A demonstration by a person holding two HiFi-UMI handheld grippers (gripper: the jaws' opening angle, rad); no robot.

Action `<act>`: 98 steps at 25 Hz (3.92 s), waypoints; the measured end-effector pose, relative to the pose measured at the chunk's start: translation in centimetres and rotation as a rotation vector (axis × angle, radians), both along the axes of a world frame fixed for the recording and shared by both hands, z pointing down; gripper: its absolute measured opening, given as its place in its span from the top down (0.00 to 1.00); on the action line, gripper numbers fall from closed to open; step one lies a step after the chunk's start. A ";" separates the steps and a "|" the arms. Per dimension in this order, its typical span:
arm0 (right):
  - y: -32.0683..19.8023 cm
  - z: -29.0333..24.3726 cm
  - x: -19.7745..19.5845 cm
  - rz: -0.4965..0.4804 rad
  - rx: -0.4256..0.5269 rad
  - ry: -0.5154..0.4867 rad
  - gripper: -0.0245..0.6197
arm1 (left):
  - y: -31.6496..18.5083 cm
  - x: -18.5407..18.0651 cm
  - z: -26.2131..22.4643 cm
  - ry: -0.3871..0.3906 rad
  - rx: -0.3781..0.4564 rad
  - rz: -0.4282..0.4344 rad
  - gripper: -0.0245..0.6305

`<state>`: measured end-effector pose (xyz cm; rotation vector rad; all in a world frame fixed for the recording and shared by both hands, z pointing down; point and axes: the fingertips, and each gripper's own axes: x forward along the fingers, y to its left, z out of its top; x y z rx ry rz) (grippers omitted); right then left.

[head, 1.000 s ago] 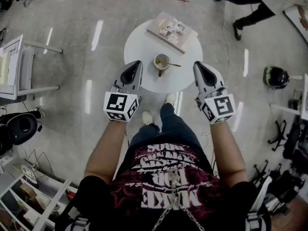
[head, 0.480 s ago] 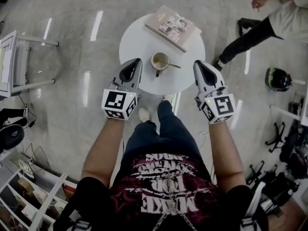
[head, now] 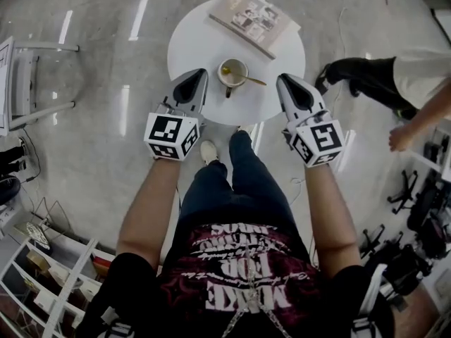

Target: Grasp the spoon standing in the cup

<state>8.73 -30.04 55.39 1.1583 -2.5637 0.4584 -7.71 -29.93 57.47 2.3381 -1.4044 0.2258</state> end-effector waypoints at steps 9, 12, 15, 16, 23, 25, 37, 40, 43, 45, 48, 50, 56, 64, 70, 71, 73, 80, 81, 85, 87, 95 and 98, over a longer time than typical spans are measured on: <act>0.3 7.0 0.2 -0.037 -0.173 0.032 0.75 | -0.2 0.4 3.2 -0.003 -0.044 -0.010 0.93; 0.8 9.3 0.2 -0.044 -0.243 0.046 0.75 | -0.4 0.3 3.6 -0.002 -0.052 -0.017 0.93; 1.0 11.8 0.3 -0.043 -0.309 0.067 0.75 | -0.7 0.2 4.1 -0.003 -0.062 -0.021 0.93; 1.1 12.6 0.4 -0.042 -0.326 0.075 0.75 | -0.7 0.1 4.4 -0.005 -0.066 -0.023 0.93; 1.1 15.5 0.3 -0.045 -0.404 0.068 0.75 | -0.7 0.2 6.2 -0.009 -0.100 -0.023 0.93; 1.0 15.8 0.1 -0.049 -0.415 0.061 0.75 | -0.9 0.4 6.7 -0.007 -0.108 -0.021 0.93; 1.1 17.2 -0.9 -0.073 -0.486 0.045 0.78 | -0.7 0.6 7.3 -0.005 -0.125 -0.012 0.93; 1.2 17.3 -1.4 -0.095 -0.489 0.064 0.87 | -0.4 0.6 7.5 -0.014 -0.133 -0.003 0.93; 1.1 17.0 -1.7 -0.112 -0.477 0.083 0.89 | -0.4 0.5 7.2 -0.019 -0.132 -0.001 0.93; 1.0 16.6 -1.6 -0.114 -0.460 0.099 0.90 | -0.3 0.5 6.8 -0.021 -0.127 0.002 0.93; 0.9 15.9 -1.5 -0.115 -0.447 0.118 0.91 | -0.3 0.1 6.0 -0.025 -0.121 0.002 0.93; 0.7 15.3 -1.5 -0.118 -0.443 0.127 0.91 | -0.5 -0.2 5.3 -0.023 -0.114 -0.004 0.93; 1.0 14.0 -1.1 -0.122 -0.447 0.141 0.91 | -0.6 -0.3 3.1 -0.030 -0.087 0.004 0.93; 1.2 11.7 -0.6 -0.094 -0.429 0.111 0.91 | -0.5 -1.1 0.0 -0.031 -0.051 -0.013 0.93; 1.6 9.6 0.0 -0.077 -0.405 0.098 0.91 | -0.4 -1.2 -2.2 -0.027 -0.024 -0.017 0.93; 1.7 9.2 0.0 -0.074 -0.399 0.095 0.91 | -0.3 -1.2 -2.6 -0.026 -0.020 -0.018 0.93; 1.9 8.2 0.1 -0.068 -0.389 0.090 0.91 | 0.0 -1.3 -3.3 -0.023 -0.013 -0.019 0.93; 3.2 4.8 0.6 -0.052 -0.348 0.068 0.91 | 1.4 -1.1 -5.8 -0.022 0.013 -0.016 0.93; 3.4 4.3 0.7 -0.048 -0.341 0.063 0.91 | 1.6 -1.2 -6.1 -0.022 0.016 -0.017 0.93; 4.1 2.3 0.8 -0.032 -0.324 0.028 0.91 | 2.1 -1.4 -7.3 -0.017 0.029 -0.021 0.93; 4.5 1.3 0.9 -0.029 -0.312 0.017 0.91 | 2.5 -1.4 -7.9 -0.013 0.038 -0.020 0.93; 5.3 -3.1 1.0 -0.009 -0.258 -0.041 0.91 | 4.1 -1.3 -10.6 -0.008 0.083 -0.012 0.93; 5.7 -4.8 1.0 0.004 -0.242 -0.078 0.91 | 4.7 -1.3 -11.9 -0.004 0.104 -0.009 0.93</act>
